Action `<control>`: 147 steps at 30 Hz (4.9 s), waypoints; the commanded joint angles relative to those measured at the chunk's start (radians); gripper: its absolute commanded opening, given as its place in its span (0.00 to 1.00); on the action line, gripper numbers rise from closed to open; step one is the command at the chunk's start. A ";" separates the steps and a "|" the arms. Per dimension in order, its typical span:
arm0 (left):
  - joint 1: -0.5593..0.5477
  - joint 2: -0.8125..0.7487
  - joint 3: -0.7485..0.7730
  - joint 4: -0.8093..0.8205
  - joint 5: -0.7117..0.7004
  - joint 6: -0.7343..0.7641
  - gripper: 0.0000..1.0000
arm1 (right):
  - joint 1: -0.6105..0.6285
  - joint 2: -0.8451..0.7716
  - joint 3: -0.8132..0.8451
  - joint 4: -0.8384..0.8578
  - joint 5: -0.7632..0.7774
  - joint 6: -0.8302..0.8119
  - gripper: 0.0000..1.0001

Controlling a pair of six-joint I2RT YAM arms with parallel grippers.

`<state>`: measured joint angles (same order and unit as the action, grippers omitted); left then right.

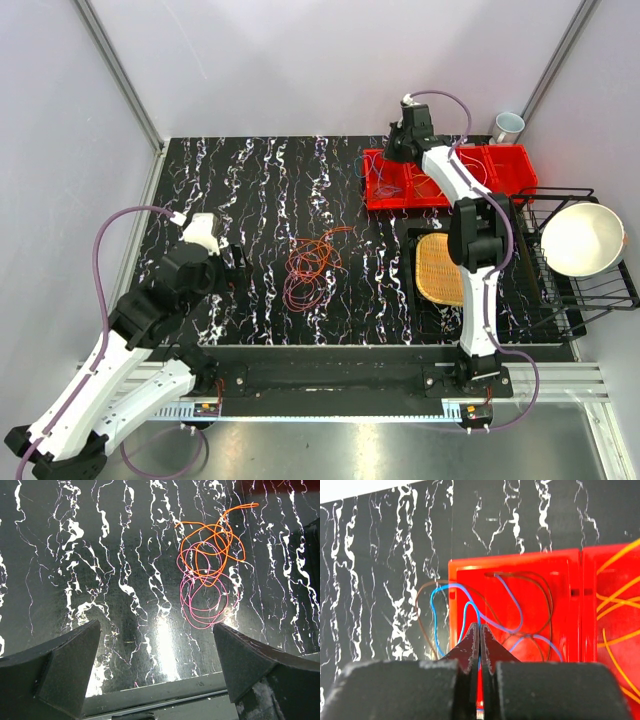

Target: Untangle the cables

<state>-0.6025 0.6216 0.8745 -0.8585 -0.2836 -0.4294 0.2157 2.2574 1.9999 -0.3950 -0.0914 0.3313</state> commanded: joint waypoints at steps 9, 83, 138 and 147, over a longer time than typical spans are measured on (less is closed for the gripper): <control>0.013 0.004 -0.005 0.061 0.006 0.009 0.99 | -0.004 0.107 0.223 -0.140 0.067 -0.063 0.53; 0.087 -0.049 -0.014 0.082 0.054 0.023 0.99 | 0.220 0.076 0.117 -0.223 0.185 0.003 0.00; 0.129 -0.003 -0.014 0.087 0.075 0.027 0.99 | -0.013 -0.079 0.104 -0.114 -0.031 -0.006 0.43; 0.129 0.076 0.003 0.062 0.047 -0.003 0.99 | -0.012 -0.271 0.082 -0.206 -0.021 -0.029 0.70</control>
<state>-0.4793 0.6525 0.8677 -0.8150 -0.2264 -0.4187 0.1989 2.1368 2.0995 -0.5568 -0.1074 0.3233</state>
